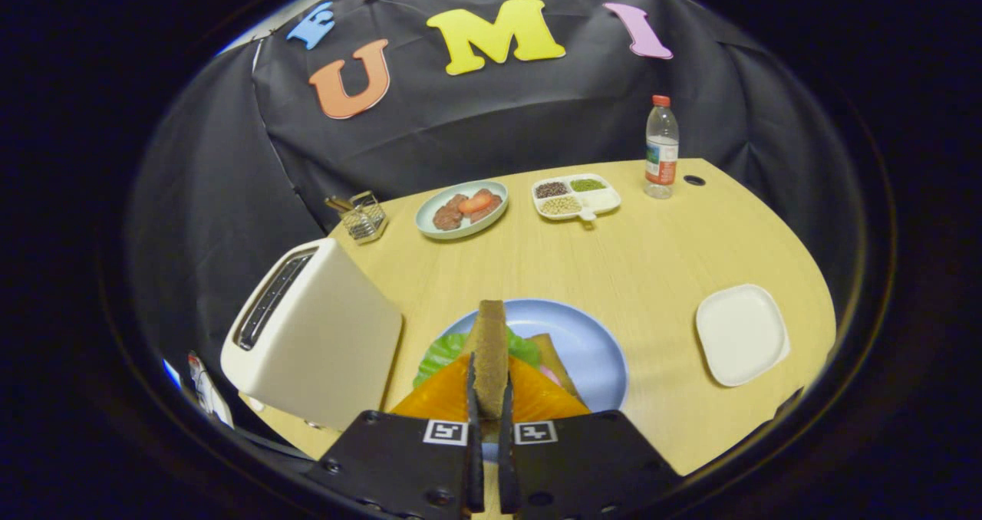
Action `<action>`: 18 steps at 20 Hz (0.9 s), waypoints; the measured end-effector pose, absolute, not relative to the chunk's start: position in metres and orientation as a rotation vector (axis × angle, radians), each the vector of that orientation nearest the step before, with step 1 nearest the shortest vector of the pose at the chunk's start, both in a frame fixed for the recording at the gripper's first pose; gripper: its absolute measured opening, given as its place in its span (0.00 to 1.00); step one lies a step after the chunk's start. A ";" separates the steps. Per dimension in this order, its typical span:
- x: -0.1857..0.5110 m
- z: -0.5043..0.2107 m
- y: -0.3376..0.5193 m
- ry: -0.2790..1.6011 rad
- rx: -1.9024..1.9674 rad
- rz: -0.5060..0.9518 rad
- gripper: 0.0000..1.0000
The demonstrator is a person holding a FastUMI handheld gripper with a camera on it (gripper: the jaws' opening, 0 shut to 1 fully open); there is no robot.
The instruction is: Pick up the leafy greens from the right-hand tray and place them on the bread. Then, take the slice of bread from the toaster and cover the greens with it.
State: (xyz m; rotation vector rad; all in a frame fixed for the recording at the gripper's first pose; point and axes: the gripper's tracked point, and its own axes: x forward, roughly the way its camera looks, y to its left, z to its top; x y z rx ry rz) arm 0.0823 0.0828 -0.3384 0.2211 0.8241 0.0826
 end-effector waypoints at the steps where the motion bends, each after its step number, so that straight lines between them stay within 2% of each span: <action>1: 0.083 -0.343 0.078 0.831 0.215 0.079 0.14; 2: 0.084 -0.348 0.070 0.843 0.205 0.068 0.14; 3: 0.085 -0.350 0.066 0.848 0.207 0.066 0.24; 7: 0.087 -0.363 0.048 0.869 0.206 0.041 0.50; 10: 0.088 -0.367 0.039 0.876 0.199 0.042 0.62; 11: 0.090 -0.366 0.036 0.870 0.199 0.042 0.71; 15: 0.098 -0.341 0.019 0.808 0.165 0.042 0.90; 18: 0.103 -0.297 0.005 0.709 0.125 0.029 0.96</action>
